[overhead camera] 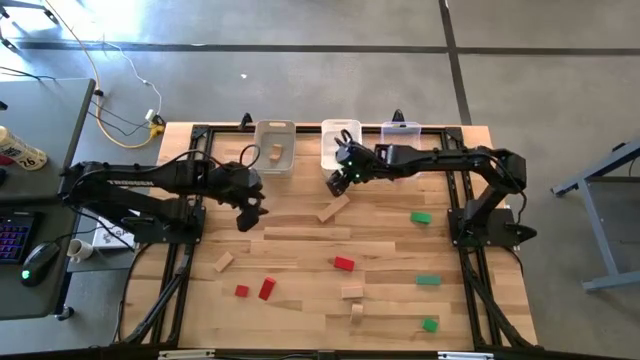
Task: Sort & place blocks by color
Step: Put the red block into the transparent bin
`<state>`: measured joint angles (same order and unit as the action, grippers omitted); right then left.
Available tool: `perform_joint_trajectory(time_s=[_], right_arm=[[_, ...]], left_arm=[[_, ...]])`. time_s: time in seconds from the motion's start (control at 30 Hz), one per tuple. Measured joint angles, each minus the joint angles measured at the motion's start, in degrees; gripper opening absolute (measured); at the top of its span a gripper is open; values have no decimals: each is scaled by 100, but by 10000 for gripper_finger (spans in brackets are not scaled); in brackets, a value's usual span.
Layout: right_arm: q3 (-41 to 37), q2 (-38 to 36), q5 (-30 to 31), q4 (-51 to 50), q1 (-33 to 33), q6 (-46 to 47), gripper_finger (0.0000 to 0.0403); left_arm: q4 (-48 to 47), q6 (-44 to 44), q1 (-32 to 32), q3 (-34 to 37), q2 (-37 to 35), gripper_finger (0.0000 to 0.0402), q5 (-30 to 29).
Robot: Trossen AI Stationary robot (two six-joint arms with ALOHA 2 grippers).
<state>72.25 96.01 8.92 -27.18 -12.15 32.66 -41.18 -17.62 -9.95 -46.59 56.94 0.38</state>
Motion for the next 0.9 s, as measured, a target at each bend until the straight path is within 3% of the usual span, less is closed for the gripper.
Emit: perform_joint_trajectory(time_s=[0.27, 0.43, 0.9], right_arm=[[0, 0, 174, -9, 363, 189, 222], [0, 0, 171, -3, 503, 248, 222], [0, 0, 176, -20, 1021, 294, 222]], left_arm=[[-512, -148, 1064, 0, -6, 227, -19], [-514, -509, 1805, 0, -6, 227, -333], [-539, -2001, 3997, 0, 196, 227, -968]])
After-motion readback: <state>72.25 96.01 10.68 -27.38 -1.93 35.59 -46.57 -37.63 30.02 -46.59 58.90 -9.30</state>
